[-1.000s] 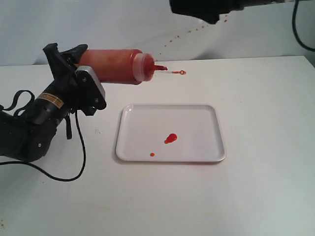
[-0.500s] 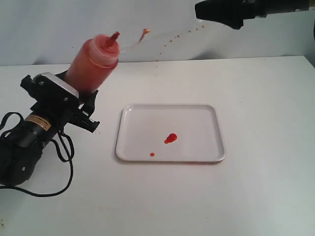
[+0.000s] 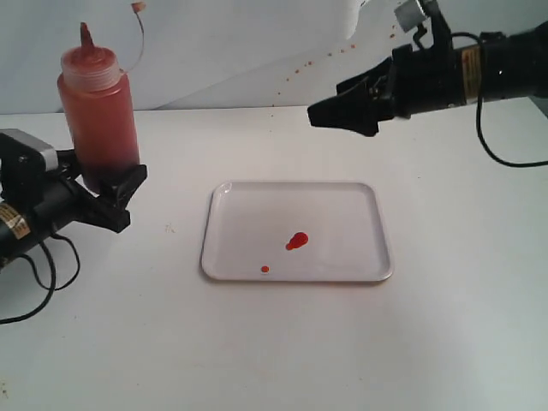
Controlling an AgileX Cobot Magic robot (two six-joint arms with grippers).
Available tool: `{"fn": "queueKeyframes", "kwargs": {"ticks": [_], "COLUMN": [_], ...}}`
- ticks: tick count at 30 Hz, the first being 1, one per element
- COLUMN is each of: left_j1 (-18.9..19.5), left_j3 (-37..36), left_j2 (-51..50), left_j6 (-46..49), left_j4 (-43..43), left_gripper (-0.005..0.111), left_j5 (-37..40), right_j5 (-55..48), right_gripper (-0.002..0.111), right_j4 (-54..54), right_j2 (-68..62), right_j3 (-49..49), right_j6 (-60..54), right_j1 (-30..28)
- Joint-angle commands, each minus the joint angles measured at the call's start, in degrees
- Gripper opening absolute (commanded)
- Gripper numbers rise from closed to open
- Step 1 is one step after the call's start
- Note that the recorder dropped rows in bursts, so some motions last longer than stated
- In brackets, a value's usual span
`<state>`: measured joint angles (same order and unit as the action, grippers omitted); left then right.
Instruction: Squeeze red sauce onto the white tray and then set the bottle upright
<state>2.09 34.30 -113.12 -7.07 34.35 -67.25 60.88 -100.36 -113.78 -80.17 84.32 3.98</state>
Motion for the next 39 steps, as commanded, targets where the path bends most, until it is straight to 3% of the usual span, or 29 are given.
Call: {"fn": "queueKeyframes", "kwargs": {"ticks": [1, 6, 16, 24, 32, 39], "left_j1": [5.8, 9.7, 9.7, 9.7, 9.5, 5.6], "left_j3": [0.0, 0.0, 0.0, 2.8, 13.1, 14.0], "left_j2": [0.5, 0.5, -1.0, -6.3, -13.2, -13.0], "left_j6": [-8.7, -12.4, -14.1, -13.4, -23.1, -22.7], "left_j4": [12.6, 23.0, 32.7, 32.8, 39.9, 43.7], "left_gripper": [0.0, 0.0, 0.0, 0.0, 0.0, 0.0], "left_j5": [-2.7, -2.7, -2.7, -2.7, -2.7, -2.7], "right_j5": [6.9, 9.1, 9.1, 9.1, 9.1, -4.4], "right_gripper": [0.105, 0.105, 0.105, 0.105, 0.105, 0.105], "right_j4": [0.4, 0.4, 5.1, 7.2, 4.3, 3.4], "right_j2": [-3.8, -6.4, -6.6, -6.6, -6.6, -6.6], "right_j3": [0.4, 0.4, 3.3, 3.3, 3.3, 3.3], "right_j6": [-0.4, -0.4, -3.5, -4.7, -11.1, -15.0], "right_j1": [0.1, 0.1, 1.6, 2.7, 8.8, 15.7]}}
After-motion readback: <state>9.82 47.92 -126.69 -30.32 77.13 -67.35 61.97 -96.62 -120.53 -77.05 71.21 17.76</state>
